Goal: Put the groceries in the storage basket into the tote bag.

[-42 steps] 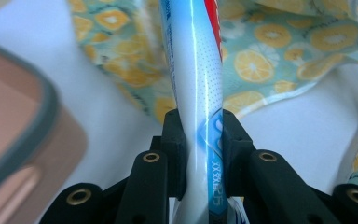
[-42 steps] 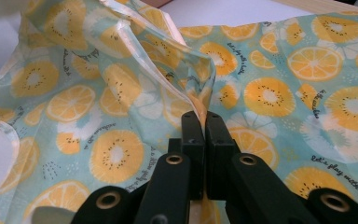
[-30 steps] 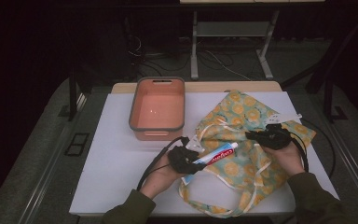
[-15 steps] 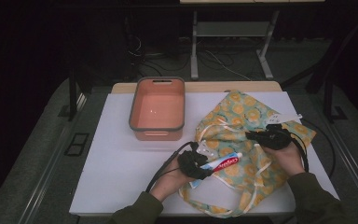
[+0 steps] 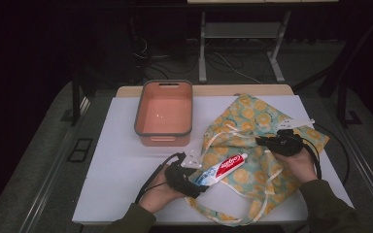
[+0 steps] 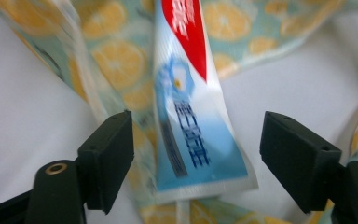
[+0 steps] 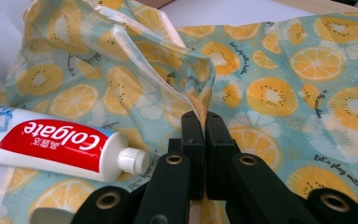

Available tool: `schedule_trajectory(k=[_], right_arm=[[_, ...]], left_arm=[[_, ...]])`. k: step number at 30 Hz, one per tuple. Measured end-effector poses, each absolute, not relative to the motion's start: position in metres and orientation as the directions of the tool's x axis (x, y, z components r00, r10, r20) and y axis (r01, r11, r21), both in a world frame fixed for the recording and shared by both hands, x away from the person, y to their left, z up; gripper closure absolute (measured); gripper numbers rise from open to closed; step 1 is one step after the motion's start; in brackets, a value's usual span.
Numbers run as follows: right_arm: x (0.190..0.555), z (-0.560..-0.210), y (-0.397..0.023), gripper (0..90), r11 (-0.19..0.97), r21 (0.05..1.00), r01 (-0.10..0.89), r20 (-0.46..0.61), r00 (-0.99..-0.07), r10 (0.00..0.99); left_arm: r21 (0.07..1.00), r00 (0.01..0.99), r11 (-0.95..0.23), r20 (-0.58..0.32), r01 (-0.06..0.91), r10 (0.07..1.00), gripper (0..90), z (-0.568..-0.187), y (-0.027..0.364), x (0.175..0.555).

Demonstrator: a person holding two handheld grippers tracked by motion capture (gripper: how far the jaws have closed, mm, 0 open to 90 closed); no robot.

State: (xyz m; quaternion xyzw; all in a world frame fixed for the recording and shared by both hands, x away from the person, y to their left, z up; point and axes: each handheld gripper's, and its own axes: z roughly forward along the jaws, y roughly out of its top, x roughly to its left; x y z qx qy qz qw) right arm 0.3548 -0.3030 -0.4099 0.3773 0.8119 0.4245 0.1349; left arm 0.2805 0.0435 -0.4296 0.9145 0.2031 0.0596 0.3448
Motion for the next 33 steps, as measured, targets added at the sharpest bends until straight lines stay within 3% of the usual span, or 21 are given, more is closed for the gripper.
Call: schedule_trajectory(k=[3, 6, 23, 24, 26, 28, 31, 33], right_arm=[[0.355, -0.410, -0.303, 88.2, 0.354, 0.791, 0.499, 0.102, -0.679, 0.727], [0.354, -0.410, -0.303, 88.2, 0.354, 0.792, 0.496, 0.099, -0.678, 0.728], [0.355, -0.409, -0.303, 88.2, 0.350, 0.795, 0.495, 0.100, -0.676, 0.730], [0.355, -0.409, -0.303, 88.2, 0.348, 0.796, 0.495, 0.101, -0.676, 0.730], [0.355, -0.409, -0.303, 88.2, 0.348, 0.796, 0.495, 0.101, -0.676, 0.730], [0.355, -0.410, -0.304, 88.2, 0.347, 0.795, 0.497, 0.103, -0.674, 0.731], [0.355, -0.409, -0.303, 88.2, 0.349, 0.795, 0.496, 0.100, -0.675, 0.731], [0.355, -0.409, -0.304, 88.2, 0.346, 0.796, 0.497, 0.102, -0.673, 0.732]], left_arm=[[0.632, 0.914, -0.702, -0.024, 0.328, 0.405, 26.4, -0.436, 0.039, 0.282], [0.622, 0.916, -0.712, -0.020, 0.324, 0.400, 35.8, -0.439, 0.036, 0.282], [0.596, 0.917, -0.736, -0.003, 0.321, 0.398, 45.7, -0.429, 0.017, 0.290], [0.621, 0.923, -0.721, -0.006, 0.306, 0.386, 49.1, -0.425, 0.017, 0.291], [0.678, 0.907, -0.661, -0.021, 0.323, 0.421, 68.5, -0.413, 0.020, 0.294], [0.686, 0.906, -0.648, -0.038, 0.331, 0.422, 75.7, -0.411, 0.022, 0.300], [0.666, 0.907, -0.666, -0.039, 0.337, 0.419, 72.4, -0.418, 0.019, 0.304], [0.642, 0.908, -0.699, 0.010, 0.315, 0.419, 74.4, -0.421, 0.016, 0.304]])
